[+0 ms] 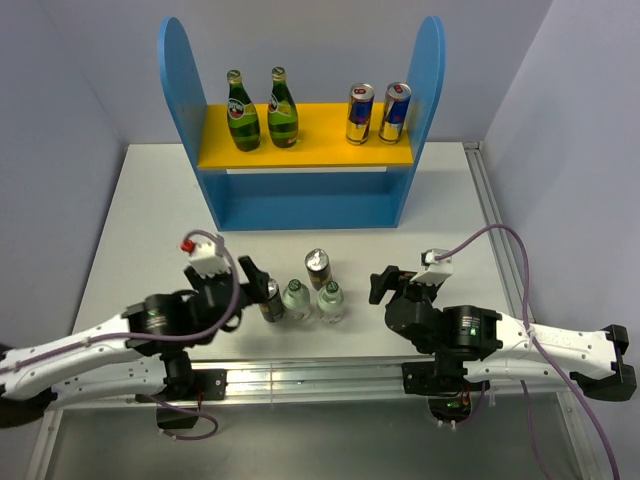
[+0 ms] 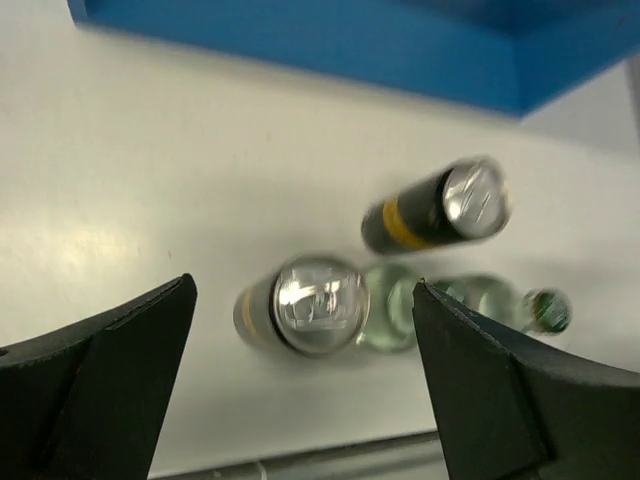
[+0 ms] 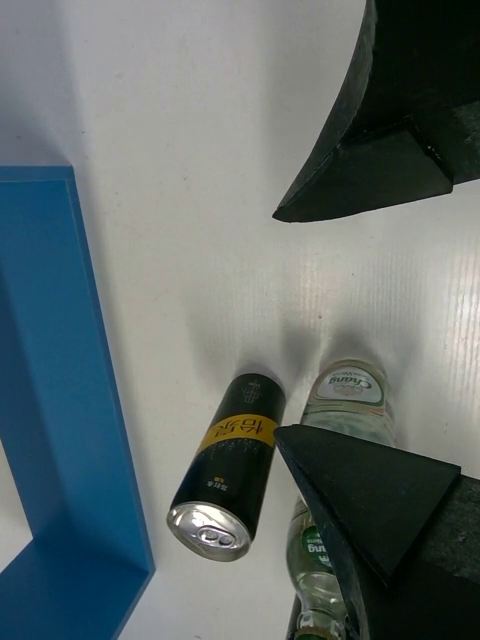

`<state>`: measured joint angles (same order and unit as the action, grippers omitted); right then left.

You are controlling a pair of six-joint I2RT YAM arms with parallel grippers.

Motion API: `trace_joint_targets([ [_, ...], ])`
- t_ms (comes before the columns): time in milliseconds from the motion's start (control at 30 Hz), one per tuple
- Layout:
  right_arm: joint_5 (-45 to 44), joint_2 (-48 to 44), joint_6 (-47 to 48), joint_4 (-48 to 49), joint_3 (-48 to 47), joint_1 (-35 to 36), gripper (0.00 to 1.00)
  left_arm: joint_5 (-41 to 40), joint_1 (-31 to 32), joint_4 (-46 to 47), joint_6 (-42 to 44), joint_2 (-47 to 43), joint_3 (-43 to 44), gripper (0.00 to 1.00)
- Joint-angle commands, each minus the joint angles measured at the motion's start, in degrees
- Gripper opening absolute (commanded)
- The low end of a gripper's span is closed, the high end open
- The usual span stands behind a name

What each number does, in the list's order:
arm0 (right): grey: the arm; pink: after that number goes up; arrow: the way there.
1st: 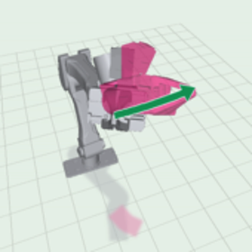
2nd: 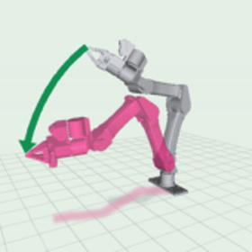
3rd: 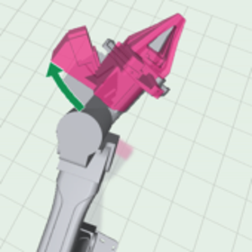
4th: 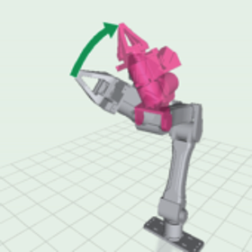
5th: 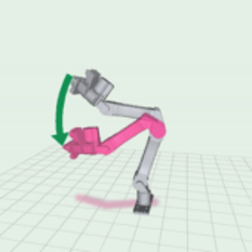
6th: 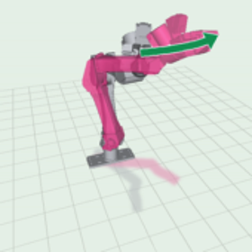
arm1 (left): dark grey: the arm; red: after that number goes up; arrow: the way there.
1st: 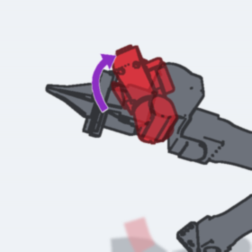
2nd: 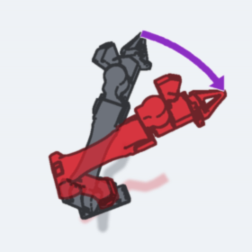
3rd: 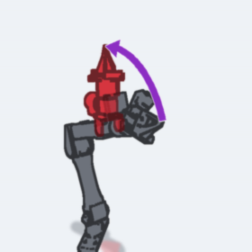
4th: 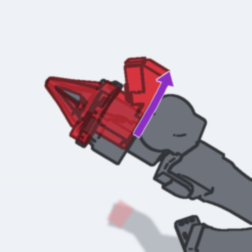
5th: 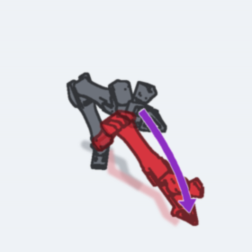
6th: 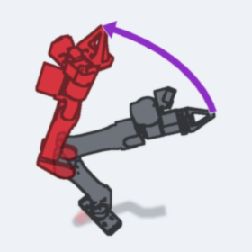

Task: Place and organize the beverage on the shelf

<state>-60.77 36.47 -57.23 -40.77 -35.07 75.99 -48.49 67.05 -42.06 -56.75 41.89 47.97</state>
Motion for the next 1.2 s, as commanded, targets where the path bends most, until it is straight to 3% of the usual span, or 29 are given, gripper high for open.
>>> trace_joint_targets([
  [0, -0.7, -0.3, -2.4, -1.0, -0.7, 0.4, 0.89, -6.2, 8.3, -4.5, -20.1, 3.5, -3.9, 0.97],
  [67, -0.6, -0.7, -3.8, -1.9, -0.7, 0.5, 0.89, -9.9, 15.3, -11.8, -31.8, 8.3, -4.8, 0.98],
  [167, 0.1, -1.7, -3.2, -1.3, -0.1, 0.5, 0.89, -12.1, 22.4, -15.8, -39.7, 12.8, -5.7, 0.99],
  [500, 0.1, -2.1, -3.5, -1.0, 0.0, 0.4, 0.9, -13.8, 24.1, 3.2, -34.8, 19.1, -15.4, 0.99],
  [667, 0.0, -2.2, -3.0, -0.4, 0.5, 0.5, 0.9, -15.0, 21.0, 9.5, -29.1, 22.6, -18.7, 0.99],
  [933, 0.1, -1.5, -2.4, 1.5, 1.6, 0.5, 0.9, -11.0, 10.5, 35.3, -9.0, 17.9, -27.2, 0.99],
  [1167, 0.0, -0.8, -1.8, 2.4, 1.9, 0.5, 0.9, -6.3, 0.6, 48.8, 5.3, 18.6, -28.5, 0.99],
])
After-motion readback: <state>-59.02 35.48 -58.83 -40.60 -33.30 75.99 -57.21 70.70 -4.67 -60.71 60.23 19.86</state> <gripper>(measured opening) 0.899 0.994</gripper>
